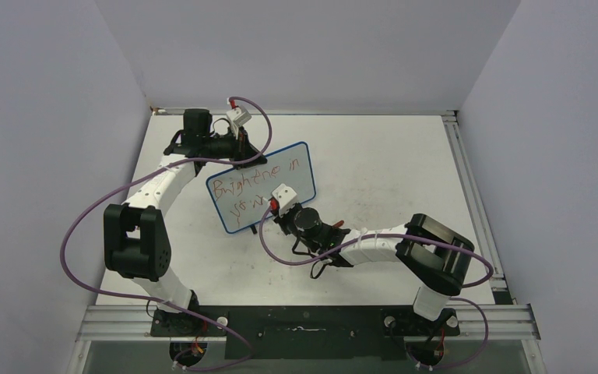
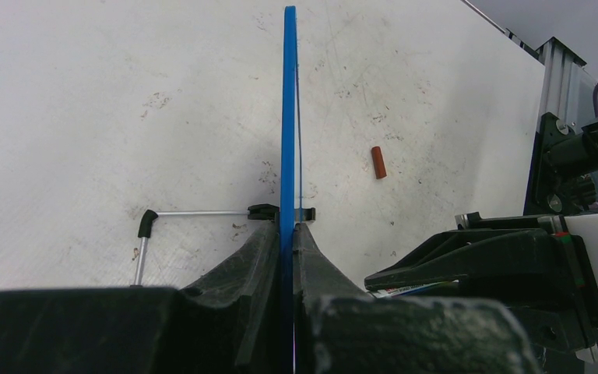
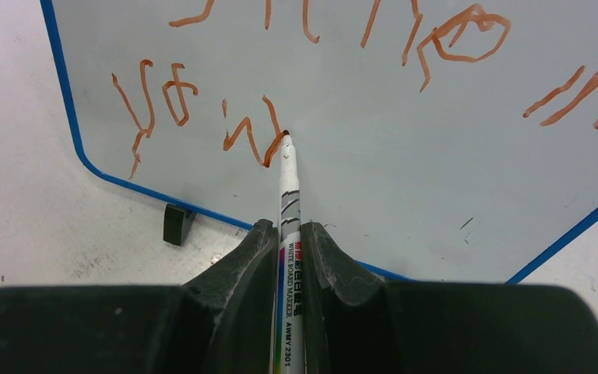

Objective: Write a sentence on the whiteboard

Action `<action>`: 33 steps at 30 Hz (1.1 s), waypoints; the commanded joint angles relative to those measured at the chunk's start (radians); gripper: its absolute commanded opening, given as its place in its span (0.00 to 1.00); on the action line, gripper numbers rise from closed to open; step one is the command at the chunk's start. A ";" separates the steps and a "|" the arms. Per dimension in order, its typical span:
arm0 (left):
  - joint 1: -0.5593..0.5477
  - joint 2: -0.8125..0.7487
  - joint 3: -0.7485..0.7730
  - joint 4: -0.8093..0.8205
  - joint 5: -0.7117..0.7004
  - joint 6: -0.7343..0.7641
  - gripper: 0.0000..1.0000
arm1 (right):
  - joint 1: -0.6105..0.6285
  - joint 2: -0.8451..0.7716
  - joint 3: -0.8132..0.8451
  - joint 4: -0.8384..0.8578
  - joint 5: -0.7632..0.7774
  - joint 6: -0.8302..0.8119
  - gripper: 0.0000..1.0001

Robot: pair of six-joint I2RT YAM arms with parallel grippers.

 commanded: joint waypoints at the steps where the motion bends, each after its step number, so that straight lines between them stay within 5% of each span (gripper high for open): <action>1: -0.020 -0.003 -0.040 -0.167 0.012 0.000 0.00 | -0.046 -0.033 0.029 0.067 0.100 0.004 0.05; 22: -0.021 -0.001 -0.039 -0.168 0.012 0.001 0.00 | -0.047 -0.039 -0.017 0.072 0.118 0.046 0.05; 33: -0.021 0.000 -0.040 -0.169 0.000 0.003 0.00 | -0.046 -0.165 -0.014 0.037 -0.087 -0.010 0.05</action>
